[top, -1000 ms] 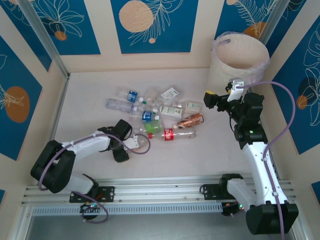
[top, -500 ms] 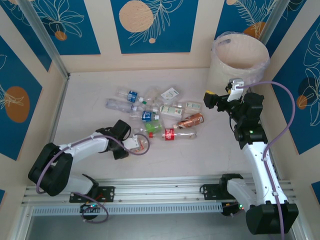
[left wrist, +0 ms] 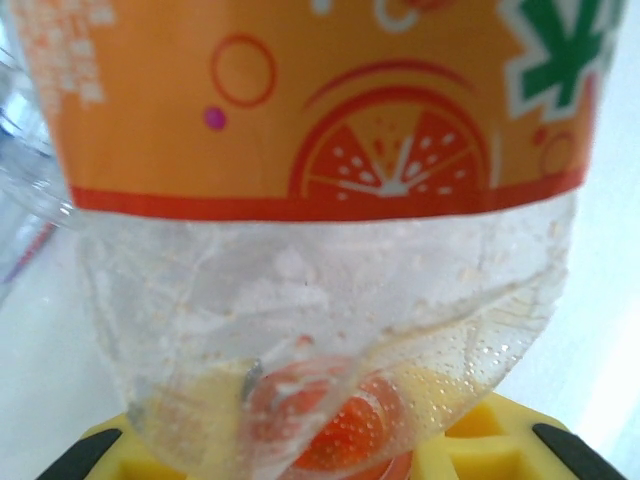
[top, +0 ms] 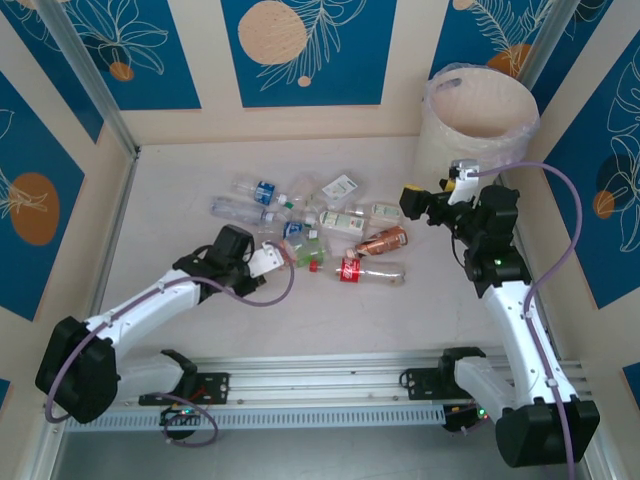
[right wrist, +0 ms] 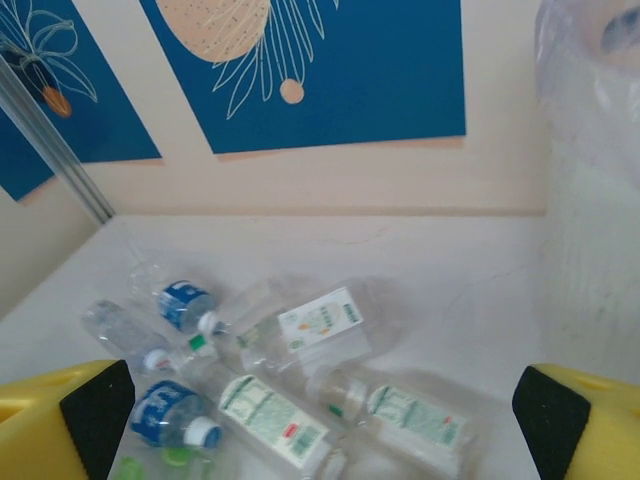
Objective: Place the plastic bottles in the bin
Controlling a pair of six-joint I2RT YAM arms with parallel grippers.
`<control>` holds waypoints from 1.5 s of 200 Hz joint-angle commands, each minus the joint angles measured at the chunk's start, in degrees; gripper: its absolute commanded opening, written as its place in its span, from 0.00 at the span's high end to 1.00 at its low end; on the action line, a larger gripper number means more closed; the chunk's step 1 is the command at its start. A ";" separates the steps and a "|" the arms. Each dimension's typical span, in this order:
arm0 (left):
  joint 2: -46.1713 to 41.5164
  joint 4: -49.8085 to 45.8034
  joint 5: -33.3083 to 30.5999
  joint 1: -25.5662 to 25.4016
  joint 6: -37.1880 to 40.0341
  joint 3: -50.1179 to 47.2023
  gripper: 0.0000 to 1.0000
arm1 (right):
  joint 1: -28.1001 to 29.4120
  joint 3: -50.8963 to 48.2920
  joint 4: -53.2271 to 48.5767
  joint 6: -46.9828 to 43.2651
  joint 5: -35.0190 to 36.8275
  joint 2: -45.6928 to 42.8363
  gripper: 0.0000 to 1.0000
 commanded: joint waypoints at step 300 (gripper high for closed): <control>17.43 31.03 52.33 -4.17 -36.35 11.99 1.00 | 18.29 3.87 12.59 18.11 -17.74 16.04 0.68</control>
